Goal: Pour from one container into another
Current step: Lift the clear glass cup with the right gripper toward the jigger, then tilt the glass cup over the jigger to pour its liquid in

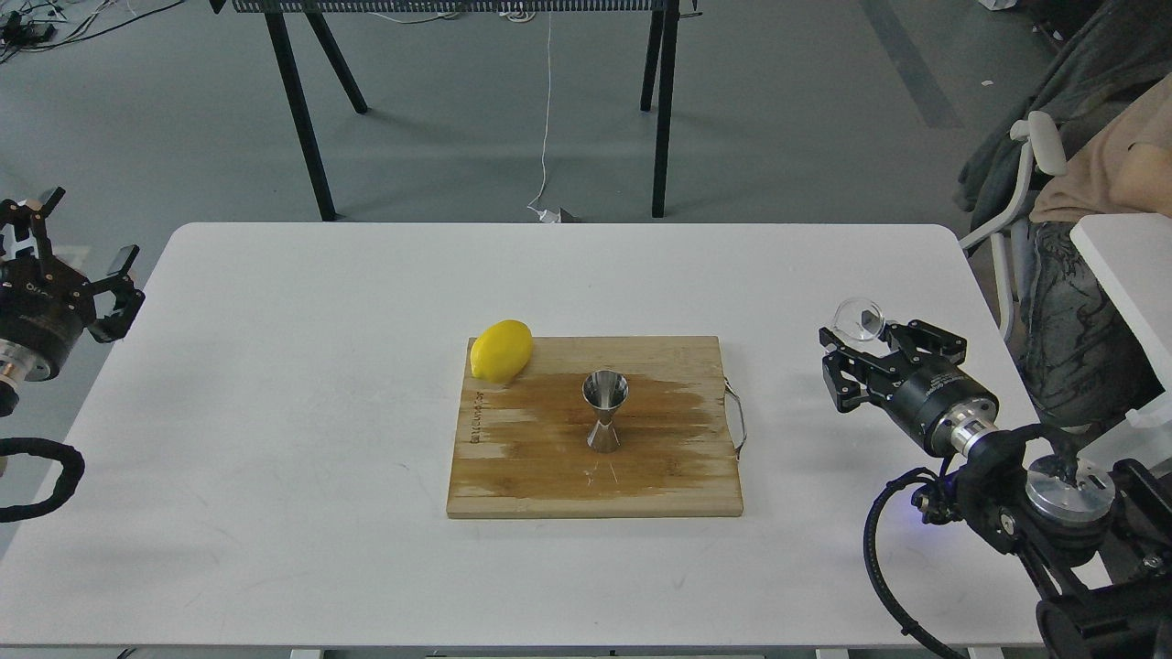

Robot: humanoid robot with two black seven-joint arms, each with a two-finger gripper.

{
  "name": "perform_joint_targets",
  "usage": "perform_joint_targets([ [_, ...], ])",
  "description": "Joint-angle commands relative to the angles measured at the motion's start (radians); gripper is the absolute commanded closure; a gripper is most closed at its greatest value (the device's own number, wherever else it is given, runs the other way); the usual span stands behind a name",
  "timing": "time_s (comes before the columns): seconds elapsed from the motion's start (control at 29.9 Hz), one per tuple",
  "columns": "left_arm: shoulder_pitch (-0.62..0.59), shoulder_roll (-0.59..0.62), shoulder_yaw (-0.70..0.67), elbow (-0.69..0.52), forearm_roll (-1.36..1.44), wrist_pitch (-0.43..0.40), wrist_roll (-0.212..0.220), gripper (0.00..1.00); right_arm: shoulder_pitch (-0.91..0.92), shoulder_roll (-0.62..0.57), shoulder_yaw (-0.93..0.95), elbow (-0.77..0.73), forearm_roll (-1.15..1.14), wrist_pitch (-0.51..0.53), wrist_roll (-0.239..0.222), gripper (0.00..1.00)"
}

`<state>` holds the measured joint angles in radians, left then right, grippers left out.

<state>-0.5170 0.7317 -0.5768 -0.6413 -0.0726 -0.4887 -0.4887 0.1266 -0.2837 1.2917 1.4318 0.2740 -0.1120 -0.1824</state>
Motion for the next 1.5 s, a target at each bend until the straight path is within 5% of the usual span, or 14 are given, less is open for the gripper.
perform_joint_targets([
  [0.0,-0.003,0.001,-0.002,0.0,-0.001,0.0,0.0,0.14,0.045,0.006,-0.052,0.079,-0.16,-0.002,-0.006,0.62],
  [0.67,-0.001,-0.015,-0.002,-0.001,-0.003,0.0,0.0,0.14,0.234,0.051,-0.453,0.081,-0.731,-0.005,0.003,0.63],
  [1.47,-0.009,-0.017,-0.005,-0.001,-0.003,0.0,0.0,0.14,0.361,0.041,-0.632,0.053,-0.906,-0.038,0.02,0.64],
])
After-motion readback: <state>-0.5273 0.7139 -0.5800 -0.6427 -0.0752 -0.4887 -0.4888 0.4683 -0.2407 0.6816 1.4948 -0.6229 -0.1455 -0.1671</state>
